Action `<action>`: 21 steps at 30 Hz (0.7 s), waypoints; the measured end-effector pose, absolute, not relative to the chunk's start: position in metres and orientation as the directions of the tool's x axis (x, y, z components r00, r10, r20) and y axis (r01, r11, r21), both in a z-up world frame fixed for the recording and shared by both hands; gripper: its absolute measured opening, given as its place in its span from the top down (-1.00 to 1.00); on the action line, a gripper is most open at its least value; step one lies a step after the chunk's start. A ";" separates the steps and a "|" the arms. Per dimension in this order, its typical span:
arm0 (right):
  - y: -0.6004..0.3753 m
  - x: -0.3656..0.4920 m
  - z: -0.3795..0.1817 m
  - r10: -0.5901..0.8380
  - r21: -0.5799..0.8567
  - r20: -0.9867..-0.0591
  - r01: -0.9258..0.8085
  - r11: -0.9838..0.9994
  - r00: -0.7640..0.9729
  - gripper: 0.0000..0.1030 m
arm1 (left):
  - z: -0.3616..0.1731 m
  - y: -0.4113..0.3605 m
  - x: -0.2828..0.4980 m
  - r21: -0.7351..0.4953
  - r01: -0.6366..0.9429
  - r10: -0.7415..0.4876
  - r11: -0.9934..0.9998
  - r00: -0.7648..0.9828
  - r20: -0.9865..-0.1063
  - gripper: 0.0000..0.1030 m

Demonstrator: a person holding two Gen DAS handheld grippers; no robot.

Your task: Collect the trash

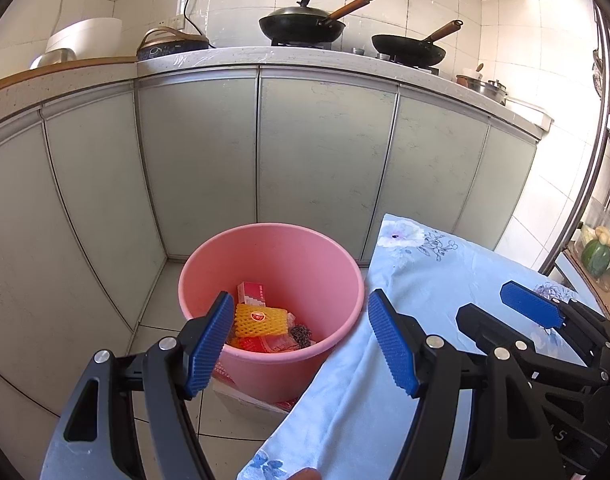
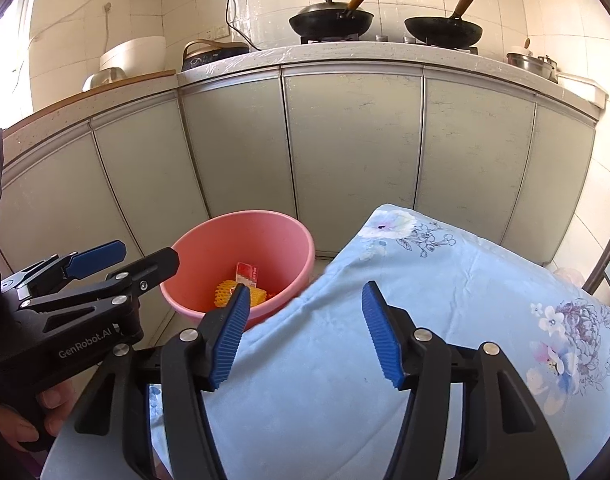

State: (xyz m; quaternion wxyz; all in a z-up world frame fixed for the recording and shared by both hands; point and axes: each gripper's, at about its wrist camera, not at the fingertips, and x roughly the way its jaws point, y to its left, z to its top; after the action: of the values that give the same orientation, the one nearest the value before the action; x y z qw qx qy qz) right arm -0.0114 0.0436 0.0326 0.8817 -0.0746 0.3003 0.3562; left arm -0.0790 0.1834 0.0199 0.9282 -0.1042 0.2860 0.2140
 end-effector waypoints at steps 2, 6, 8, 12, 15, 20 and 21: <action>0.041 -0.012 0.033 0.580 0.080 -0.583 -0.670 0.738 0.569 -0.15 | 0.020 0.180 -0.079 -0.070 -0.453 0.335 0.889 0.746 -0.575 -0.33; 0.036 -0.015 0.032 0.574 0.080 -0.585 -0.663 0.744 0.573 -0.16 | 0.021 0.175 -0.081 -0.068 -0.444 0.328 0.893 0.748 -0.576 -0.33; 0.034 -0.016 0.031 0.570 0.081 -0.587 -0.659 0.748 0.575 -0.16 | 0.021 0.171 -0.080 -0.065 -0.440 0.326 0.896 0.749 -0.577 -0.33; 0.028 -0.017 0.031 0.568 0.087 -0.585 -0.651 0.754 0.579 -0.16 | 0.022 0.165 -0.080 -0.061 -0.431 0.321 0.900 0.752 -0.576 -0.33; 0.025 -0.018 0.032 0.567 0.091 -0.583 -0.647 0.757 0.582 -0.16 | 0.022 0.160 -0.081 -0.055 -0.425 0.319 0.904 0.754 -0.574 -0.33; 0.018 -0.020 0.032 0.565 0.094 -0.578 -0.640 0.762 0.588 -0.16 | 0.025 0.152 -0.081 -0.046 -0.414 0.317 0.909 0.759 -0.568 -0.33; 0.017 -0.021 0.032 0.564 0.095 -0.577 -0.638 0.764 0.590 -0.16 | 0.026 0.151 -0.081 -0.046 -0.412 0.316 0.910 0.760 -0.568 -0.33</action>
State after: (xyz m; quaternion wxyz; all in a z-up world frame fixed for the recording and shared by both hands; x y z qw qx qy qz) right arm -0.0205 0.0168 0.0323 0.8896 -0.0611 0.3011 0.3379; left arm -0.0810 0.1507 0.0256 0.9342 -0.0841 0.2866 0.1948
